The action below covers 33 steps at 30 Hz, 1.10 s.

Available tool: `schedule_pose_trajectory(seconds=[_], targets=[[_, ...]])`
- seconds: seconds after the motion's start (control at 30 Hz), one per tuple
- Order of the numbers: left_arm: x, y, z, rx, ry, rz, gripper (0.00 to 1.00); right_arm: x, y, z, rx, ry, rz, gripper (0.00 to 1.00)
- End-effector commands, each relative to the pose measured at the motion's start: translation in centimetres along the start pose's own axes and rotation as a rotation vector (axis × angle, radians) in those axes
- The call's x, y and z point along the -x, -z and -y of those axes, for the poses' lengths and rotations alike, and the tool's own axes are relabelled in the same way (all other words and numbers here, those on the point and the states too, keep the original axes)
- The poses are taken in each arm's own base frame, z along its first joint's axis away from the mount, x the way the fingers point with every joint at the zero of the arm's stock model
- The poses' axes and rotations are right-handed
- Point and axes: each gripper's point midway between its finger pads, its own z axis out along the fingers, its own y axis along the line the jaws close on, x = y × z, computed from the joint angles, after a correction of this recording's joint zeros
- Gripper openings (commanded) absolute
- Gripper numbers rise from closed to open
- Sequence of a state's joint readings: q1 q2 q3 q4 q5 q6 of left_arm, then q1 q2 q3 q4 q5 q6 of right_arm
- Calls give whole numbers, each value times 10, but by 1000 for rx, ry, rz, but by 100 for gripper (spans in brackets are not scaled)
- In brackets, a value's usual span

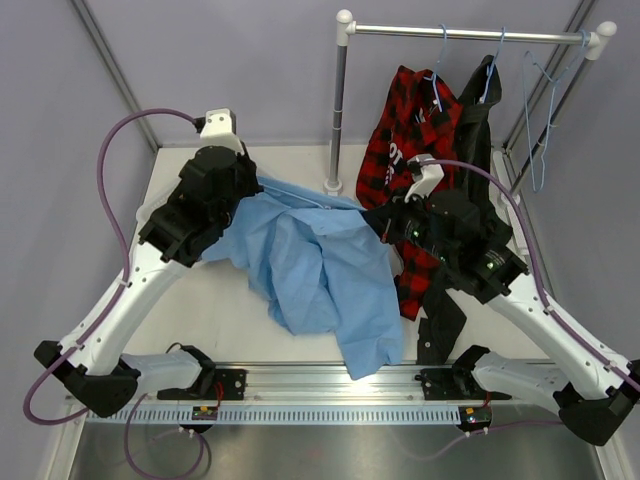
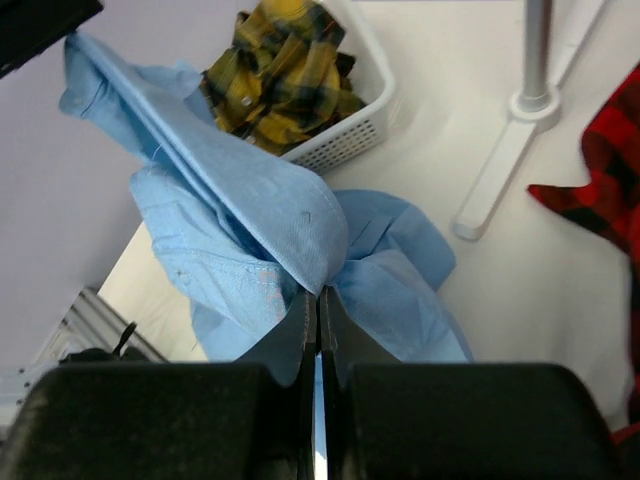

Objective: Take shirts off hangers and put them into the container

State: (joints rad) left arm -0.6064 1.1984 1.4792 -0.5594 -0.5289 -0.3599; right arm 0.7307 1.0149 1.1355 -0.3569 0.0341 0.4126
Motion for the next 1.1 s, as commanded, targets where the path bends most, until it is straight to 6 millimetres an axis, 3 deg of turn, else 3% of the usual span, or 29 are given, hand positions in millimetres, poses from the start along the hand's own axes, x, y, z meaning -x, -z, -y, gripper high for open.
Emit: schedule_pose_trajectory(seconds=[0.0, 0.03, 0.1, 0.13, 0.17, 0.4, 0.57, 0.73, 0.83, 1.07], targets=[[60, 17, -46, 134, 31, 186, 0, -18, 21, 73, -268, 59, -74, 0], [60, 23, -39, 70, 24, 192, 0, -15, 20, 76, -259, 64, -67, 0], [64, 27, -30, 0, 15, 233, 0, -20, 13, 58, -120, 97, -112, 0], [56, 31, -24, -60, 10, 229, 0, -16, 11, 49, -63, 104, -116, 0], [59, 34, -21, -81, 22, 243, 0, -23, 8, 32, 41, 110, -159, 0], [59, 40, 5, -215, 142, 214, 0, -51, -19, -14, 363, 10, -274, 0], [57, 42, 33, -303, 166, 187, 0, -37, -21, -46, 550, -27, -236, 0], [53, 42, 57, -326, 195, 164, 0, -26, -28, -58, 586, -30, -202, 0], [46, 41, 74, -354, 233, 139, 0, -35, -35, -58, 556, -26, -216, 0], [53, 49, 107, -435, 254, 131, 0, -57, -49, -56, 504, -36, -249, 0]])
